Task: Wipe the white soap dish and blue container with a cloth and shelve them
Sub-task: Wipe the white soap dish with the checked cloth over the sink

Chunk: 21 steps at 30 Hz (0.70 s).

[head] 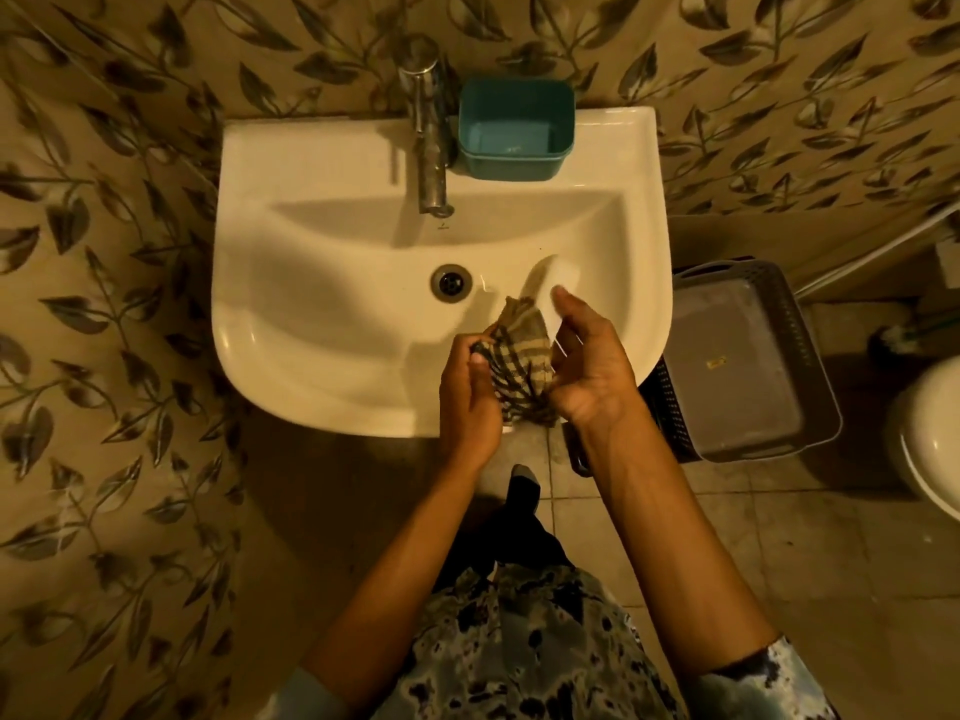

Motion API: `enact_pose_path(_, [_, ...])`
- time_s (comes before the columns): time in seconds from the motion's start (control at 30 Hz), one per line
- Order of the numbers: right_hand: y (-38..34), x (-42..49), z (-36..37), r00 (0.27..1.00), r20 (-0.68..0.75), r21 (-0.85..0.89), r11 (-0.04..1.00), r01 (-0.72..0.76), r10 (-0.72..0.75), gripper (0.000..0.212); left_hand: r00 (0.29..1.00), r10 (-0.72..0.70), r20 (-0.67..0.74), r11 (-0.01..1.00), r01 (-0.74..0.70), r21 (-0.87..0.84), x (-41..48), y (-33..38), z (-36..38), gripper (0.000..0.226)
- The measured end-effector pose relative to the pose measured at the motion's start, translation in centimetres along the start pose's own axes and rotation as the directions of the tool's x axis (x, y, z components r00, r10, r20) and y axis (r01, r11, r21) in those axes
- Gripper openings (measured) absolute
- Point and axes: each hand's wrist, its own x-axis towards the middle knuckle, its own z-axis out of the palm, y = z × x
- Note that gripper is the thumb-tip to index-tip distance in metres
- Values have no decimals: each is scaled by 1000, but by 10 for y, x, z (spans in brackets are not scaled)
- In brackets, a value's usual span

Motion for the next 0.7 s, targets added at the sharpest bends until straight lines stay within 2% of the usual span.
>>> enact_pose_path(0.1, [0,5,0,990,-3,11,990,143,-143,16,968,-243,-62,955,228,-190,7,-5,4,30])
enact_pose_path(0.13, [4,7,1,984,-9,4,984,178,-178,14,953,-292,-75,929,264,-259,11,-4,5,32])
enact_pose_path(0.3, [22,7,-4,966,-12,57,964,258,-258,15,909,-332,-254,900,224,-374,27,22,8,31])
enact_pose_path(0.43, [28,4,-14,968,18,125,962,245,-249,14,872,-452,-188,836,340,-431,55,26,4,32])
enact_pose_path(0.5, [26,6,-15,966,-1,130,958,258,-260,14,892,-414,-183,872,330,-363,49,30,5,31])
enact_pose_path(0.63, [21,12,-12,970,-26,116,963,243,-241,16,952,-206,-227,955,145,-259,-8,46,17,26])
enact_pose_path(0.7, [22,10,-16,974,12,91,971,222,-224,17,939,-230,-254,948,157,-278,-15,48,18,27])
